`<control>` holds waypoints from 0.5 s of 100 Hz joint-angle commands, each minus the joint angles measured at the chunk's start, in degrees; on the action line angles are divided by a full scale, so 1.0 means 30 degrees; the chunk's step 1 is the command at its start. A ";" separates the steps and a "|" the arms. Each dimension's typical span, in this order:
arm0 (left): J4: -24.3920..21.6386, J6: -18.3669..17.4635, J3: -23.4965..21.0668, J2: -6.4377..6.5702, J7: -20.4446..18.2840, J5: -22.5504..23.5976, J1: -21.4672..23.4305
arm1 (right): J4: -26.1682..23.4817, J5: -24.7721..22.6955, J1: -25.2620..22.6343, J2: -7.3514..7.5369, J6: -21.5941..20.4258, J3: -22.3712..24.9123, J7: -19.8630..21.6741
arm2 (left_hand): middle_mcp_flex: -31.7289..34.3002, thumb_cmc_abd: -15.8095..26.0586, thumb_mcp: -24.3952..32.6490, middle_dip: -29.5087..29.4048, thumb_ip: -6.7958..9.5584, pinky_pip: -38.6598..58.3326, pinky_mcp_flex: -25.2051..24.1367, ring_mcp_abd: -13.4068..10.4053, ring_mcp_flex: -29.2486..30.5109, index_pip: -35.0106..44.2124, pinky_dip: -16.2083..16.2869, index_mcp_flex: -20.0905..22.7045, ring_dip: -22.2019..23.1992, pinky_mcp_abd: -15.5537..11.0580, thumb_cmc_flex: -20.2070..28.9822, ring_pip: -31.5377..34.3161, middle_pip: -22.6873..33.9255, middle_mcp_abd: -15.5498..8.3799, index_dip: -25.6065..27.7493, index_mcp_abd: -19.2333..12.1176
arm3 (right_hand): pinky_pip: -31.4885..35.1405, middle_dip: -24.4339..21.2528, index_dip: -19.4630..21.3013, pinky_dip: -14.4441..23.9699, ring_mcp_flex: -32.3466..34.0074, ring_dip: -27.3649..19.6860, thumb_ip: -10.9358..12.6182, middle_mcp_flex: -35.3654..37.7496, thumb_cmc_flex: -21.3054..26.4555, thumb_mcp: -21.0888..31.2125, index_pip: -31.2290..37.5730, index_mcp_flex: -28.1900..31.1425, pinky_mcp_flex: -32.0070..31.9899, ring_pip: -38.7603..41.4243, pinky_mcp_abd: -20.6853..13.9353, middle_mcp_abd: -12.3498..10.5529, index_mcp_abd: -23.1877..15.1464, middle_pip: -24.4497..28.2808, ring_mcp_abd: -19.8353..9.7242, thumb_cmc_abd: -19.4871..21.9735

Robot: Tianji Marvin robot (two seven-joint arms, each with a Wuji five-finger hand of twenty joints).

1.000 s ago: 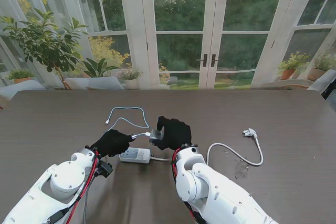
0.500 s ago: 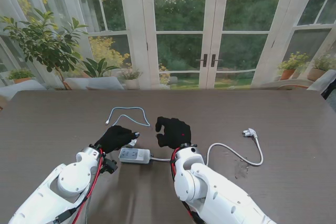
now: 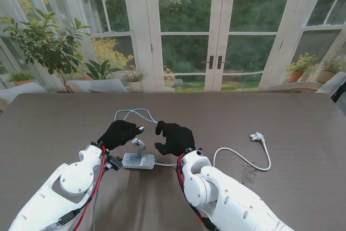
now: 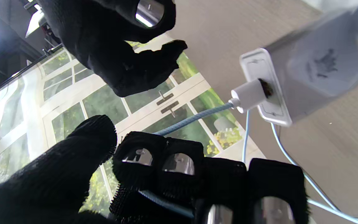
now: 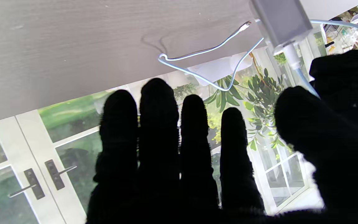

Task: Set up the charging station

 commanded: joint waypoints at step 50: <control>-0.1000 -0.0270 -0.0697 0.0494 -0.2319 -0.0607 -0.0066 | -0.0585 0.0105 0.1239 0.0349 0.0443 -0.1091 0.3293 | 0.0345 -0.0935 -0.0300 0.0106 -0.0241 0.5016 0.0949 -0.0276 0.0391 0.0808 -0.0747 0.1565 -0.6587 -0.2151 -0.1266 0.0951 0.1191 0.1157 0.0016 0.1242 | 0.0806 -0.0352 -0.0483 0.1130 -0.3491 -1.1943 -0.0283 -0.5129 -0.1747 -0.0850 -0.5136 -0.4606 -0.3012 0.3105 -0.0038 -0.0432 0.2316 0.1081 0.0438 -0.2670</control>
